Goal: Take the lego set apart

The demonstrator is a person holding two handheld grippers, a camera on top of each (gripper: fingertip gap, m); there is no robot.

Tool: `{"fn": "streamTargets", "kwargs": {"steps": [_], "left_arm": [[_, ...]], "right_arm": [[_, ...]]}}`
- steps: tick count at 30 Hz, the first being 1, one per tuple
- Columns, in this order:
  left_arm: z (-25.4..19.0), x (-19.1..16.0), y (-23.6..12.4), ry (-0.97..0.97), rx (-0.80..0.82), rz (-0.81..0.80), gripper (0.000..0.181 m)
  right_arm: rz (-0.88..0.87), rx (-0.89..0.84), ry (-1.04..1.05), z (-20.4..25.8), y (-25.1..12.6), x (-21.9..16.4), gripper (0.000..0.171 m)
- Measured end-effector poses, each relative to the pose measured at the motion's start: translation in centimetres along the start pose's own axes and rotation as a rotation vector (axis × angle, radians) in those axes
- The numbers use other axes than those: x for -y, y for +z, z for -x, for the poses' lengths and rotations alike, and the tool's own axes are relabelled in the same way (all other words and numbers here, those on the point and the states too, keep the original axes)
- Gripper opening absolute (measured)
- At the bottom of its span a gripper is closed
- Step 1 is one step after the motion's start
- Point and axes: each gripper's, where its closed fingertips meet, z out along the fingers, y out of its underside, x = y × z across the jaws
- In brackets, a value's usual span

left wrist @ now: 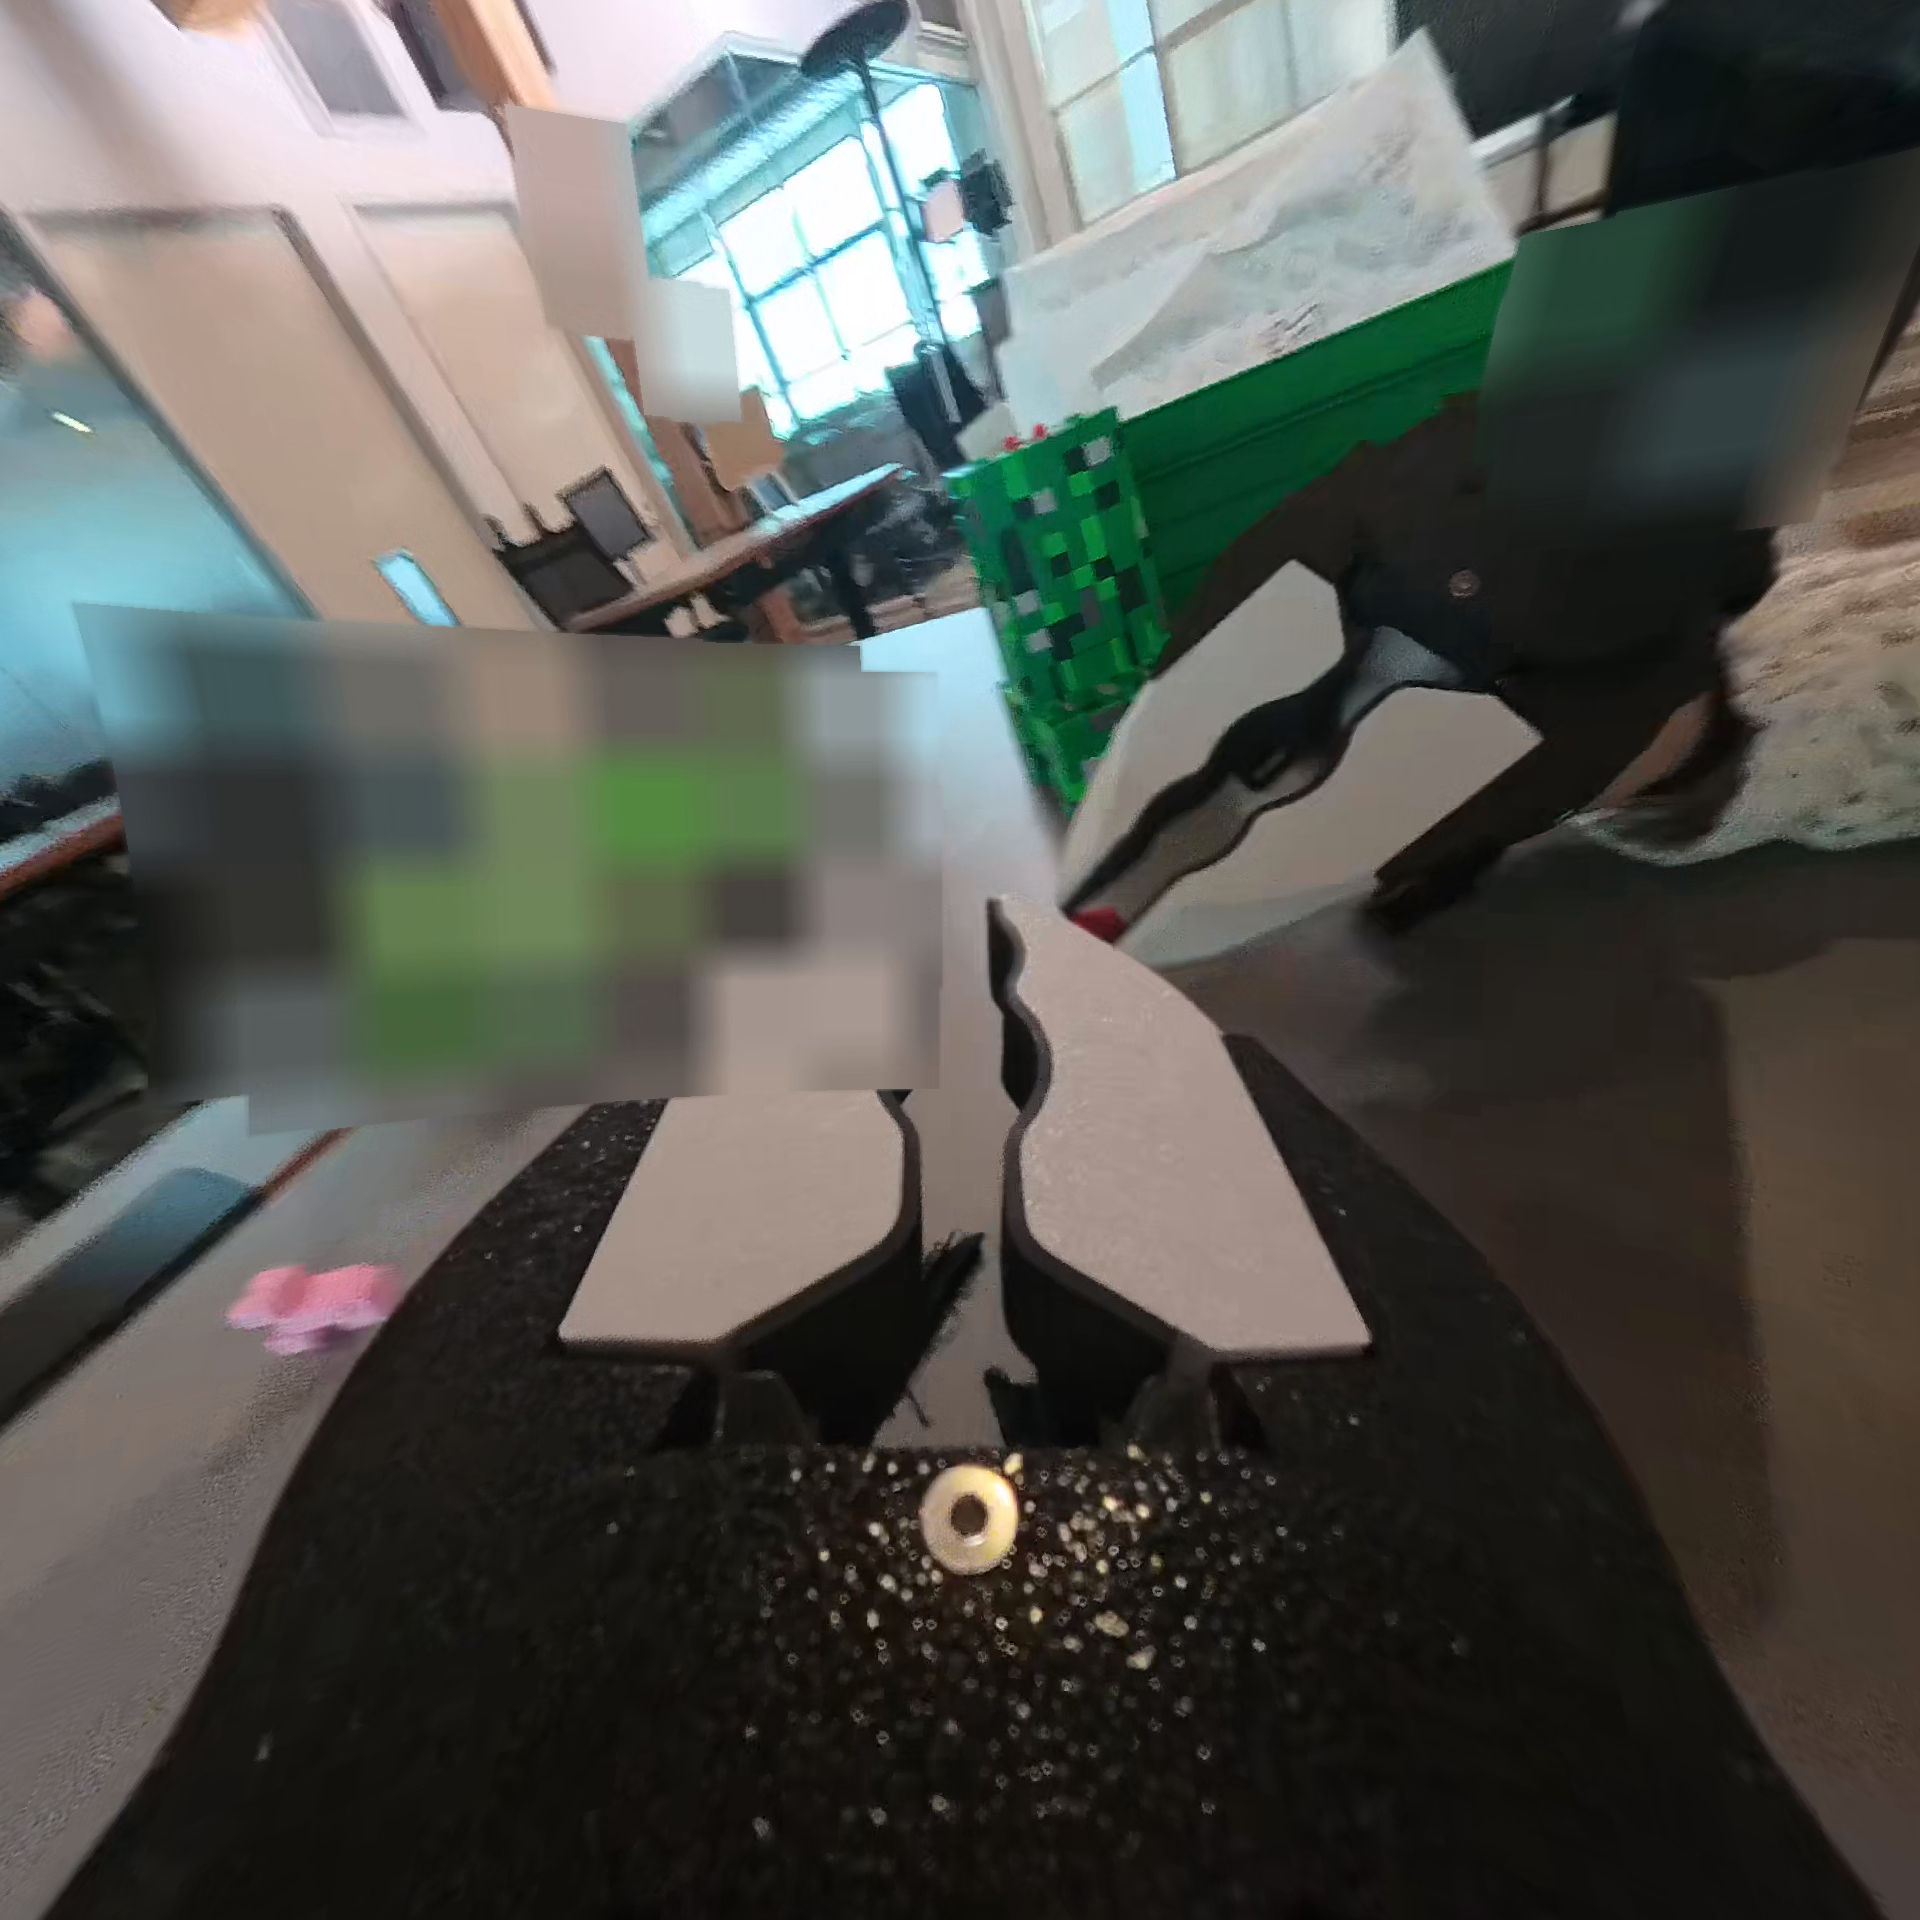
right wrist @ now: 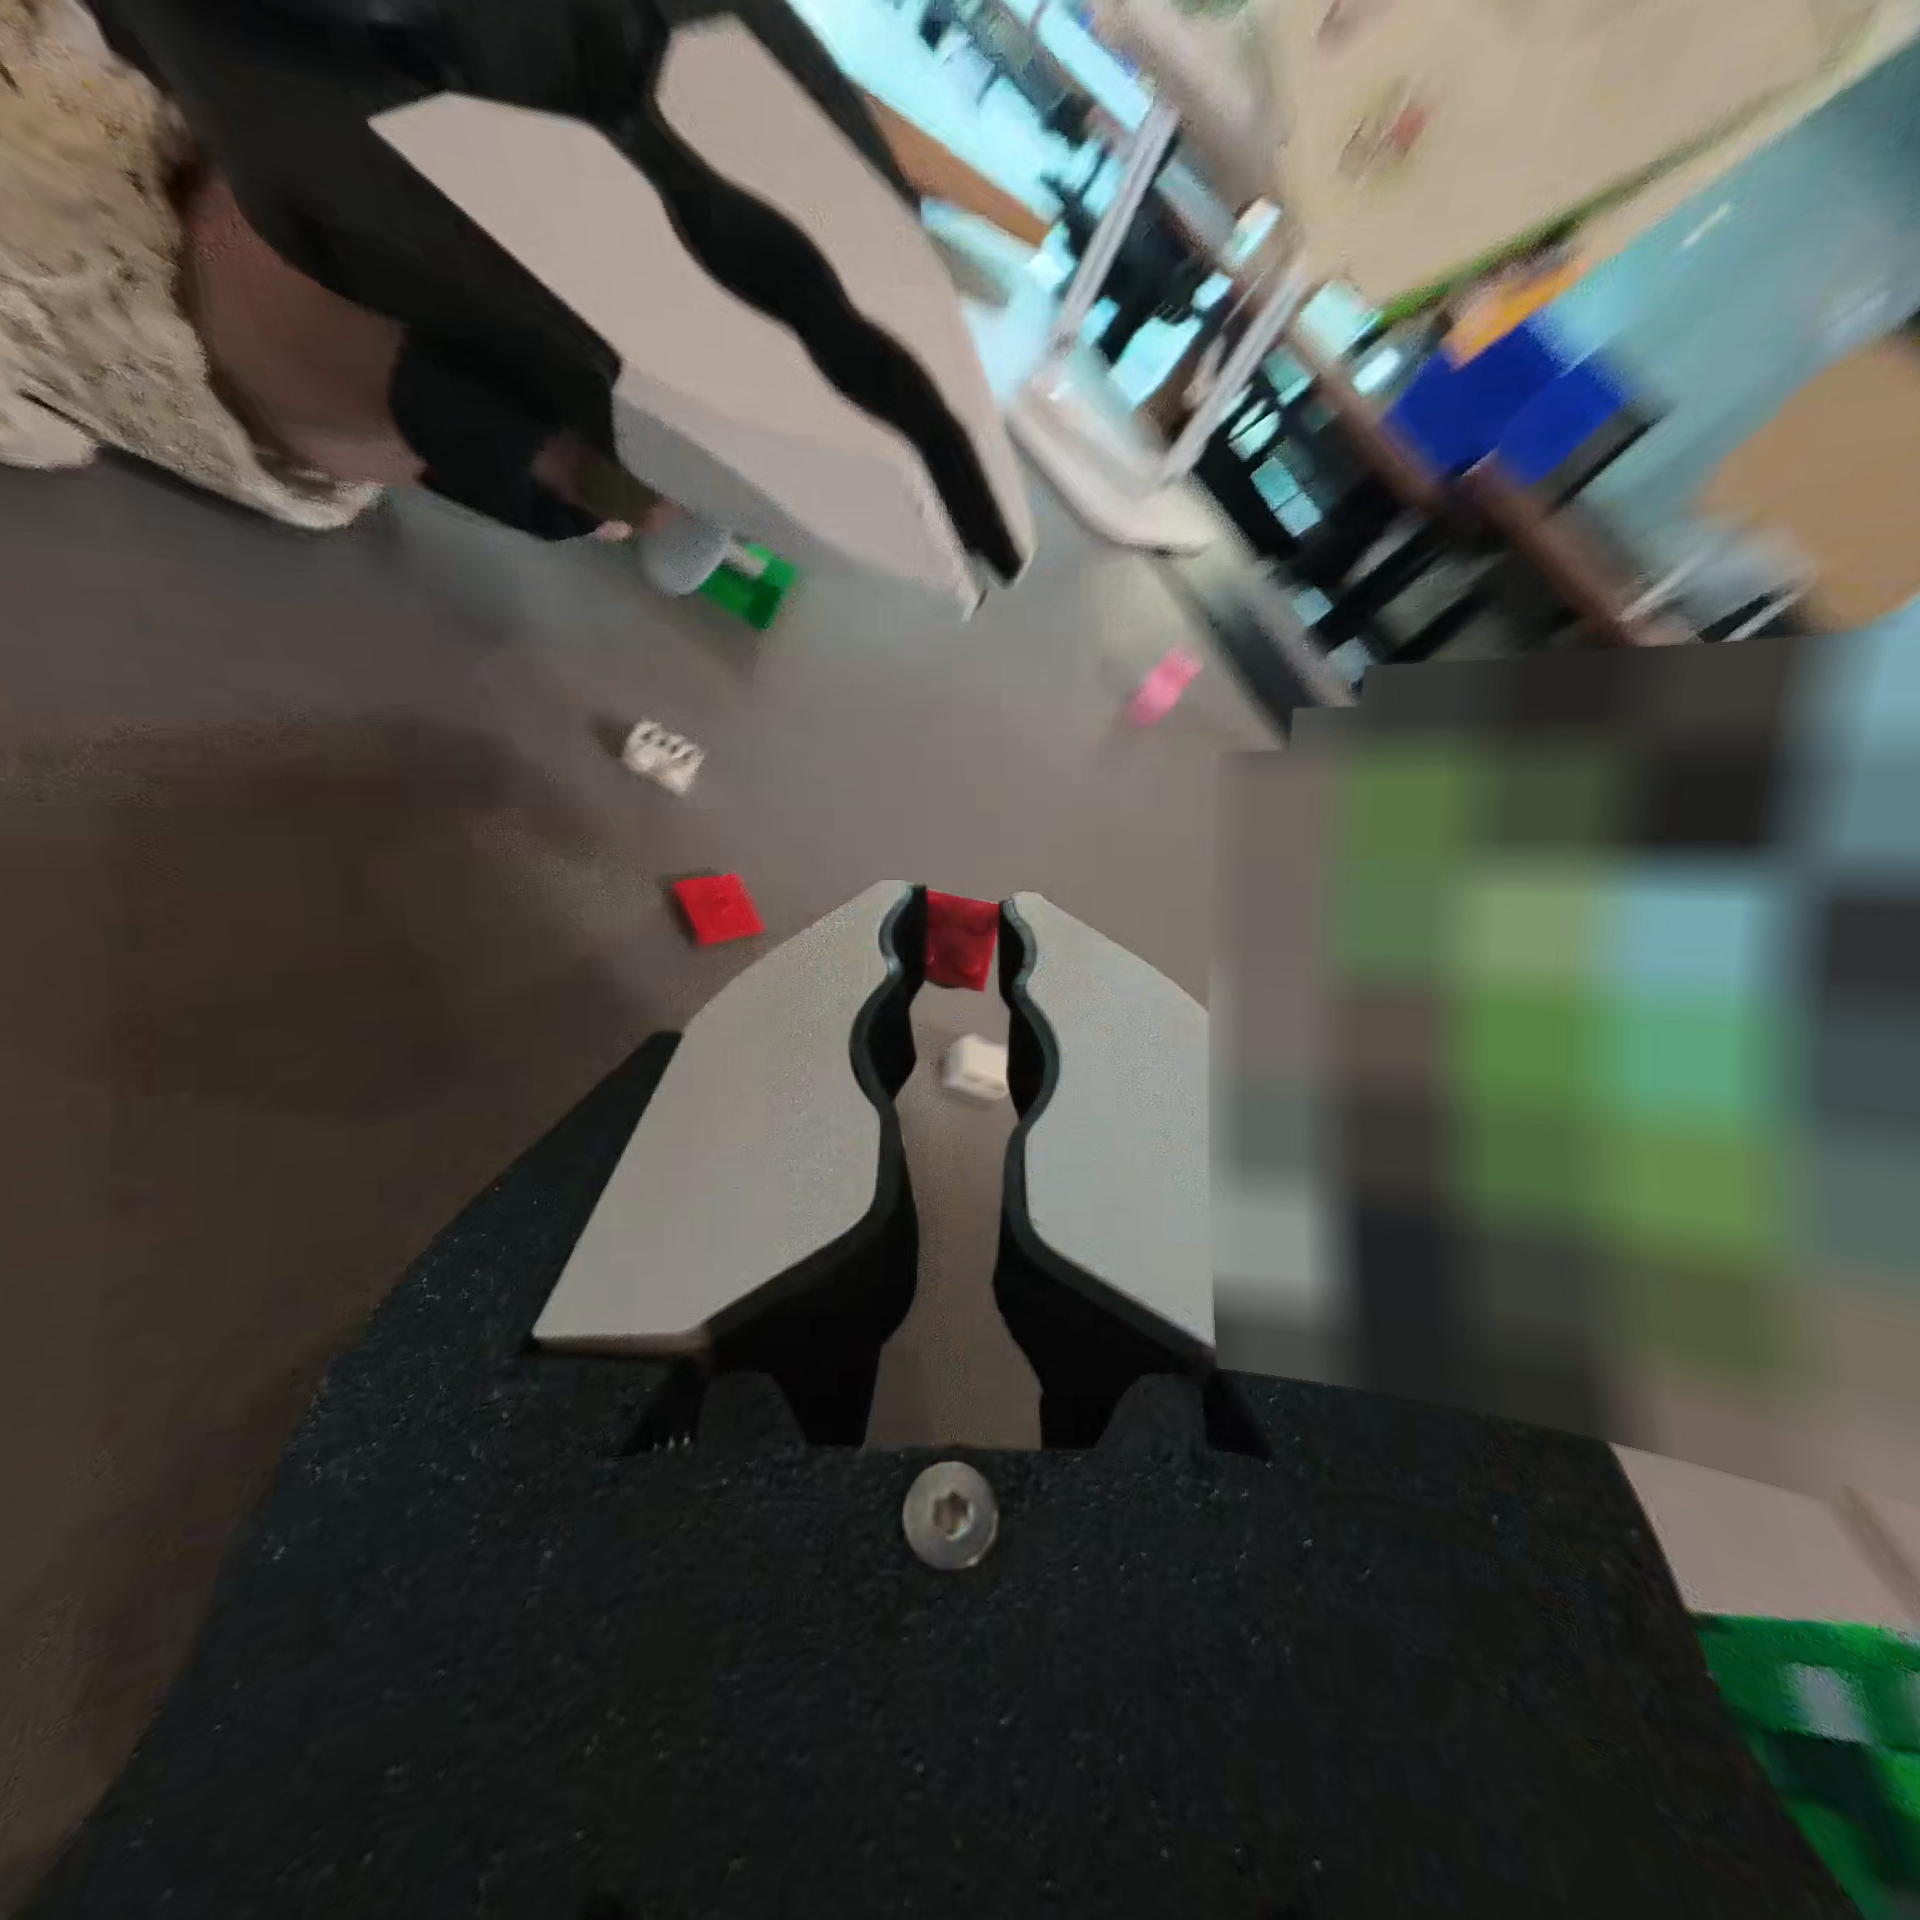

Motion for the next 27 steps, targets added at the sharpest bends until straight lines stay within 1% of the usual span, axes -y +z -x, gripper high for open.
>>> {"fn": "streamTargets", "kwargs": {"steps": [1,2,3,4,5,8,9,11,15,17,19,27], "left_arm": [[-0.5,-0.1,0.2,-0.051,-0.046,0.006,0.017],[-1.1,-0.1,0.3,-0.113,-0.099,0.007,0.028],[-1.9,0.1,0.5,-0.175,-0.167,0.002,0.043],[-2.6,0.3,0.5,-0.228,-0.232,-0.007,0.051],[-3.0,0.2,0.5,-0.267,-0.275,-0.003,0.05],[-4.3,0.3,0.1,-0.338,-0.4,-0.007,0.031],[-4.5,0.5,-0.1,-0.365,-0.433,-0.017,0.029],[-4.6,0.7,-0.2,-0.414,-0.469,-0.029,0.03],[-3.3,0.9,-0.5,-0.501,-0.45,-0.07,0.03],[-3.2,0.8,-0.6,-0.53,-0.471,-0.066,0.028],[-3.4,0.8,-0.7,-0.532,-0.492,-0.06,0.024],[-4.8,0.7,-0.9,-0.508,-0.566,-0.024,0.02]], "right_arm": [[-0.028,-0.049,-0.065,-0.3,-0.2,0.6,0.012],[-0.054,-0.087,-0.119,-0.4,-0.3,1.1,0.012],[-0.085,-0.116,-0.169,-0.3,-0.5,1.7,0.012],[-0.119,-0.139,-0.22,-0.2,-0.7,2.4,0.012],[-0.148,-0.159,-0.271,0.0,-0.9,2.9,0.012],[-0.212,-0.188,-0.391,0.7,-1.4,3.9,0.012],[-0.227,-0.192,-0.411,0.8,-1.5,4.1,0.012],[-0.259,-0.172,-0.403,1.1,-1.8,4.4,0.012],[-0.271,-0.177,-0.433,1.2,-2.0,4.5,0.012],[-0.266,-0.17,-0.458,1.5,-1.9,4.5,0.012],[-0.267,-0.172,-0.49,1.8,-1.9,4.6,0.012],[-0.292,-0.163,-0.547,2.8,-1.9,5.1,0.012]]}}
